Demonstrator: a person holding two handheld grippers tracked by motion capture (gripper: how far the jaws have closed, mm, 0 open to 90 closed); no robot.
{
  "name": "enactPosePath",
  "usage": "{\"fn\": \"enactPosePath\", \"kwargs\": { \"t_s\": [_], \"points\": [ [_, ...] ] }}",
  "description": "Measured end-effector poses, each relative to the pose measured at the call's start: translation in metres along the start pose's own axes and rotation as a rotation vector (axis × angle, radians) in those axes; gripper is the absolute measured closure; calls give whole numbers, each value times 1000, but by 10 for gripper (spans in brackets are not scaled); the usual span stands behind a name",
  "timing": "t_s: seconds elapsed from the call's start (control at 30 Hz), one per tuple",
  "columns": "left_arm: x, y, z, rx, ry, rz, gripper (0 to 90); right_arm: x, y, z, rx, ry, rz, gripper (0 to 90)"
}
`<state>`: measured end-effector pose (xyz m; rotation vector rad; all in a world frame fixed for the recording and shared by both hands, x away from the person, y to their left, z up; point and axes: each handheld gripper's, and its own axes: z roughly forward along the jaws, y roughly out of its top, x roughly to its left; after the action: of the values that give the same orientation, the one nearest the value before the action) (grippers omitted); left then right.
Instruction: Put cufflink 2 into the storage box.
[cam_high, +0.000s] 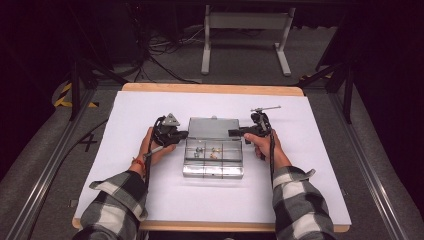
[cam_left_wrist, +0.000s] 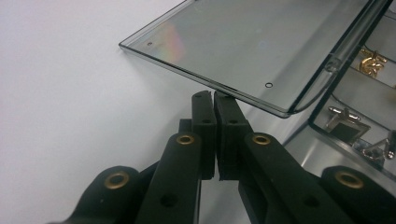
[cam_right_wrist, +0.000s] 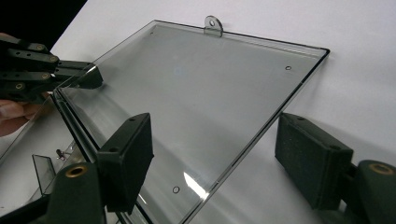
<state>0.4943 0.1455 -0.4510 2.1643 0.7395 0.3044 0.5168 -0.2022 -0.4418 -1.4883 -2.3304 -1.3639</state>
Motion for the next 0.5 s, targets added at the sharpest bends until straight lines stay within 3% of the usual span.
{"fn": "enactPosePath", "kwargs": {
  "t_s": [0.17, 0.37, 0.5],
  "points": [
    [-3, 3, 1, 15, 19, 19, 887, 0, 0, 0, -8, 15, 6, 327],
    [-2, 7, -1, 6, 30, 6, 888, 5, 1, -4, -34, 8, -24, 407],
    [-2, 9, -4, 3, 34, -5, 879, 12, 2, -7, -52, -26, -66, 426]
  ]
}}
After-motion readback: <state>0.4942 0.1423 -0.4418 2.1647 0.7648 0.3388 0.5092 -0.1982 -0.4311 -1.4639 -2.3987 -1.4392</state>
